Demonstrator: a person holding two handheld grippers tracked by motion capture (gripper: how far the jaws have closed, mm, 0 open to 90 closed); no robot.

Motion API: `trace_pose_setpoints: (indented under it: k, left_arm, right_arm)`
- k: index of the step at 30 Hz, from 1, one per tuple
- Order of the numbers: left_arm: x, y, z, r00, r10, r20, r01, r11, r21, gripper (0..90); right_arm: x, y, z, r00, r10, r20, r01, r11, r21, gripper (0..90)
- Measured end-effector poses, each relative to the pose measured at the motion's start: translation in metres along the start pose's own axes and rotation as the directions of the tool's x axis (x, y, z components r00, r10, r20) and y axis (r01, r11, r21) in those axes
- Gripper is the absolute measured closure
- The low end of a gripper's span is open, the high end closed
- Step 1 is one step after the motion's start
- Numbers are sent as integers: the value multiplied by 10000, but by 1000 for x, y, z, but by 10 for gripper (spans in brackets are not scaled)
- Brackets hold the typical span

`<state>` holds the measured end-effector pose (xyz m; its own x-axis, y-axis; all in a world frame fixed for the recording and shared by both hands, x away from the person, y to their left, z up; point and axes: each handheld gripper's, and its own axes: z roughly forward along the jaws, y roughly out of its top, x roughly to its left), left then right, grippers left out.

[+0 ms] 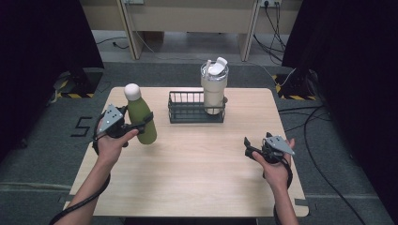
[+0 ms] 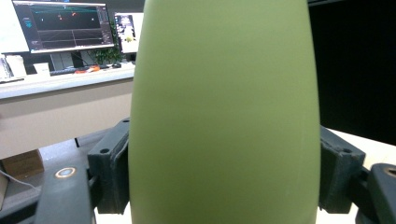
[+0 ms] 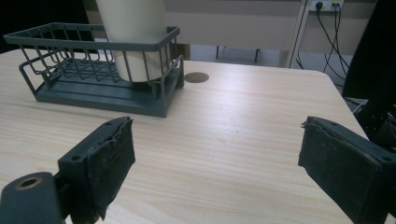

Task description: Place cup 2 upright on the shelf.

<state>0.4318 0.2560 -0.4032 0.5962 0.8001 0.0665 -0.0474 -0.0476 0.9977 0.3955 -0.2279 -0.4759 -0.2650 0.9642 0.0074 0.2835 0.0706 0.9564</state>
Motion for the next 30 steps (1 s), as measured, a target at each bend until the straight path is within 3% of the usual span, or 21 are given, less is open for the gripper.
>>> trace_pose_setpoints:
  k: [26, 30]
  left_arm:
    - [0, 19, 41, 10000, 34, 55, -32, 9996, -268, 226]
    - [1, 24, 47, 9997, 222, 52, -220, 9991, -353, 226]
  right_arm:
    - [2, -3, 2, 10000, 43, -40, -42, 9999, 151, 114]
    - [1, -4, 2, 10000, 44, -33, -43, 9999, 158, 115]
